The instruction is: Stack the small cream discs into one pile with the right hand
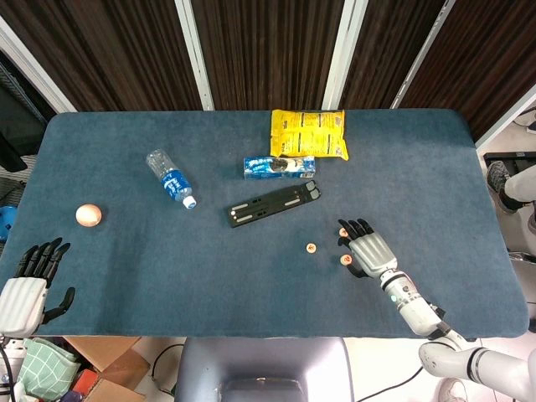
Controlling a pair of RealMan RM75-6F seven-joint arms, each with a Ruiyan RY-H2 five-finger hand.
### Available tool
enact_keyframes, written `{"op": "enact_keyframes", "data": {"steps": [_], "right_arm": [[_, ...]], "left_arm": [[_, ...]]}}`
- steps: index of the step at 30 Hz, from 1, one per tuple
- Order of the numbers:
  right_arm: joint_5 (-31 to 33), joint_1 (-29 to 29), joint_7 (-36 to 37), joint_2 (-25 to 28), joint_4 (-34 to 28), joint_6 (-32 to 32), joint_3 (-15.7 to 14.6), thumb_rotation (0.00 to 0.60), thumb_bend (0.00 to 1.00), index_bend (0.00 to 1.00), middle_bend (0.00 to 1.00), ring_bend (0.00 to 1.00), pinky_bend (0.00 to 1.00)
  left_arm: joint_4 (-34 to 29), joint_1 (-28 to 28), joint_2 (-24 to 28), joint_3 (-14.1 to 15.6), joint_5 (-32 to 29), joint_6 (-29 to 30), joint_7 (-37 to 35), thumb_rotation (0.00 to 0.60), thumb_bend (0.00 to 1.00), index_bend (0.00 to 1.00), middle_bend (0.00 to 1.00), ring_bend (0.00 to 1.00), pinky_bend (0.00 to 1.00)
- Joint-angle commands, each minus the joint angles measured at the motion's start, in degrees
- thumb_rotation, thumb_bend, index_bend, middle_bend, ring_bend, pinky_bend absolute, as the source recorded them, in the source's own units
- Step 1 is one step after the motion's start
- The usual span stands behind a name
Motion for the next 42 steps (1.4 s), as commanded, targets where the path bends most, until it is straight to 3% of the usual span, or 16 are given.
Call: {"op": "enact_keyframes", "data": {"steps": [1,5,8,13,26,33,42], "right_arm": [[-0.3,-0.4,0.1,1.0,-1.2,1.2,-0.1,0.600,0.46,0.42,0.00,0.00,0.00],[-3.7,-2.9,0.8,4.4,-5.2,6.8,-1.5,0.600,0.39,0.40,0.00,0.00,0.00],[-7.4,-5.7,1.5,7.7,-7.6,10.8,-4.3,0.600,0.37,0.40,0.00,0.00,0.00],[-8.7,-7.9,1.8,8.3,-5.8,12.5,-6.4,0.600,0.37,0.44,0.00,0.00,0.00],[-5.0,-6.2,5.1,2.1,6.2,6.4,-4.1,0.600,0.39,0.52,0.00,0.00,0.00],[-4.6,-5.3,5.5,0.6,8.5,4.6,-3.6,0.600,0.45,0.55,0.00,0.00,0.00],[-4.3,-5.0,5.6,0.0,9.2,3.5,-3.6,0.600,0.46,0.57,0.00,0.00,0.00]], "left_arm": [[0.0,0.0,0.0,0.1,0.2,0.1,-0.1,0.600,0.44,0.00,0.01,0.00,0.07],[0.1,0.1,0.1,0.0,0.2,0.4,-0.4,0.600,0.44,0.00,0.01,0.00,0.07],[0.0,0.1,0.0,0.0,0.1,0.3,-0.3,0.600,0.44,0.00,0.01,0.00,0.07],[-0.2,0.0,-0.1,0.2,0.5,0.3,0.0,0.600,0.44,0.00,0.01,0.00,0.07],[0.2,-0.1,-0.2,0.0,0.1,0.0,0.3,0.600,0.44,0.00,0.02,0.00,0.07],[0.1,-0.1,-0.1,0.0,-0.2,0.0,0.5,0.600,0.44,0.00,0.02,0.00,0.07],[0.0,-0.1,0.0,0.0,-0.3,-0.2,0.4,0.600,0.44,0.00,0.02,0.00,0.07]]}}
